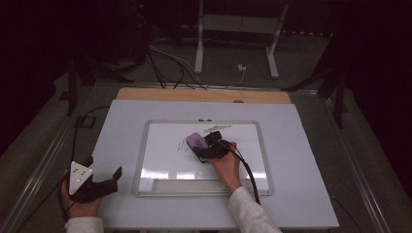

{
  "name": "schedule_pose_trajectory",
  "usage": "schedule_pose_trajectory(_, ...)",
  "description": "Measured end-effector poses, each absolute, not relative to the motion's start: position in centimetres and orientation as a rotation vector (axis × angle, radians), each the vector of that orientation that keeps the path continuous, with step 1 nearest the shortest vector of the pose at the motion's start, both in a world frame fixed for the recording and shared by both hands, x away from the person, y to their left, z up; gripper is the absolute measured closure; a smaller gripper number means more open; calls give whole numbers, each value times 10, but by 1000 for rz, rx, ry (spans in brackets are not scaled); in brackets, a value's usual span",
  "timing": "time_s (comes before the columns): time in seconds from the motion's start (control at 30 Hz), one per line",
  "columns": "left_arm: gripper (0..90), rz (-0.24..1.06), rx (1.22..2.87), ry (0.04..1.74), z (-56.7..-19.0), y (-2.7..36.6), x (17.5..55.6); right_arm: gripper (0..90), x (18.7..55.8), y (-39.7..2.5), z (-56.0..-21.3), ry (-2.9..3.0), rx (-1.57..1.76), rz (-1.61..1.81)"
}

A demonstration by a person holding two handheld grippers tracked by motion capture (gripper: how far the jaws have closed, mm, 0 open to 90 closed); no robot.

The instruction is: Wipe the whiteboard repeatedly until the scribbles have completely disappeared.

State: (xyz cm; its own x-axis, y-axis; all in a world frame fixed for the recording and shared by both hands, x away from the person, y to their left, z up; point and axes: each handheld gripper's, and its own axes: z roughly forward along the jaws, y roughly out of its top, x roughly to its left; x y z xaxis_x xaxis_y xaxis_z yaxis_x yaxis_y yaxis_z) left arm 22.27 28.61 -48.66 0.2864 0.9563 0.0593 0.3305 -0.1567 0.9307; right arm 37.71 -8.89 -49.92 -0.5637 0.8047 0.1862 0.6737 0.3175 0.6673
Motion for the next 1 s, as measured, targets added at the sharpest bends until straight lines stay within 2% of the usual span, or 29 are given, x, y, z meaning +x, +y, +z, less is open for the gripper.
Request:
schedule_pose_trajectory(0.27,13,885,1668,1192,-487,287,223,410,393,-118,-500,2213,1546,1027)
schedule_pose_trajectory(0.57,13,888,1670,1190,-487,286,223,410,384,-93,-500,2335,1401,1057)
schedule_pose_trajectory(0.8,13,886,1665,1193,-487,287,222,410,395,-111,-500,2229,1531,1026)
schedule_pose_trajectory(1.0,13,887,1672,1188,-487,286,223,410,387,-97,-501,2312,1457,1061)
